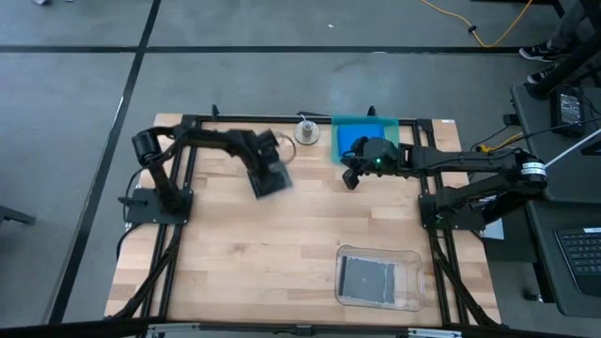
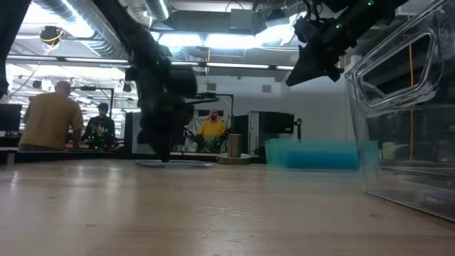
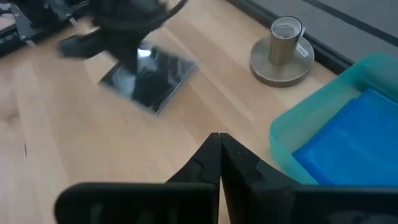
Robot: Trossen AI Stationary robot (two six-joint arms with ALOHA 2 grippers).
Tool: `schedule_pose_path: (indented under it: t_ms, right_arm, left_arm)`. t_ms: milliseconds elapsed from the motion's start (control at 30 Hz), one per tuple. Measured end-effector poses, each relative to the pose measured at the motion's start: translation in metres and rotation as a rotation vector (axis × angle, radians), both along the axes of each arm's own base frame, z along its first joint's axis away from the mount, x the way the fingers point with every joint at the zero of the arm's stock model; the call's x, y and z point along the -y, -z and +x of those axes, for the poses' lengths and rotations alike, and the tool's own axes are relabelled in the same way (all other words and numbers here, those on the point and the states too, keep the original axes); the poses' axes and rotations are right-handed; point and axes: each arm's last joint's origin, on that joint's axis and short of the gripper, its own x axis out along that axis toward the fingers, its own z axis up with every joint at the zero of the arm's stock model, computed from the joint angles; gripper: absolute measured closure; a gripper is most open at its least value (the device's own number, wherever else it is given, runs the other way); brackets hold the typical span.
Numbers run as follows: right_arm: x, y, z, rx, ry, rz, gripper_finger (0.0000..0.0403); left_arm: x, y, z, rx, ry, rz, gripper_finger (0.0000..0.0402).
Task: Pick & place jewel cases by type
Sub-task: Put the black CD case into the transparent bin
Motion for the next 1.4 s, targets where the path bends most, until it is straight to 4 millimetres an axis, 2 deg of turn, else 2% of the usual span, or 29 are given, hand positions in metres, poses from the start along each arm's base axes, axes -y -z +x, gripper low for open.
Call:
schedule_pose_path:
  t_ms: [100, 167, 300, 467, 533, 667, 800, 933, 1033, 1200, 1400]
  right_arm:
    - [0.0, 0.002, -0.001, -0.014, 0.016, -0.011, 0.0395]
    - [0.0, 0.004, -0.001, -0.018, 0.02, -0.014, 0.0398]
    - [0.0, 0.015, -0.003, -0.027, 0.03, -0.012, 0.0397]
    - [0.008, 0.043, 0.006, -0.079, -0.01, 0.049, 0.0397]
    - [0.016, 0.055, 0.017, -0.111, -0.077, 0.075, 0.0399]
    - [0.038, 0.071, 0.048, -0.165, -0.189, 0.083, 0.0397]
    - [0.058, 0.09, 0.082, -0.228, -0.291, 0.065, 0.0399]
    - [0.068, 0.106, 0.115, -0.263, -0.414, 0.077, 0.0399]
    - [0.073, 0.117, 0.133, -0.314, -0.459, 0.071, 0.0396]
    - [0.076, 0.126, 0.146, -0.313, -0.547, 0.089, 0.0399]
    - [0.075, 0.128, 0.147, -0.309, -0.602, 0.082, 0.0395]
  left_arm:
    - [0.027, -0.002, 0.017, 0.047, 0.073, -0.014, 0.0399]
    - [0.035, -0.007, 0.023, 0.063, 0.084, -0.012, 0.0399]
    - [0.037, -0.044, 0.03, 0.169, 0.07, 0.021, 0.0399]
    - [0.039, -0.098, 0.016, 0.294, -0.044, 0.113, 0.0399]
    - [0.041, -0.109, 0.007, 0.282, -0.115, 0.133, 0.0397]
    - [0.048, -0.116, -0.006, 0.207, -0.236, 0.134, 0.0397]
    - [0.062, -0.107, -0.016, 0.103, -0.386, 0.174, 0.0396]
    - [0.081, -0.075, -0.036, -0.039, -0.59, 0.12, 0.0392]
    - [0.095, -0.057, -0.048, -0.062, -0.686, 0.023, 0.038]
    - [0.114, -0.043, -0.053, 0.062, -0.792, -0.048, 0.034]
    - [0.13, -0.018, -0.053, 0.152, -0.93, -0.135, 0.0259]
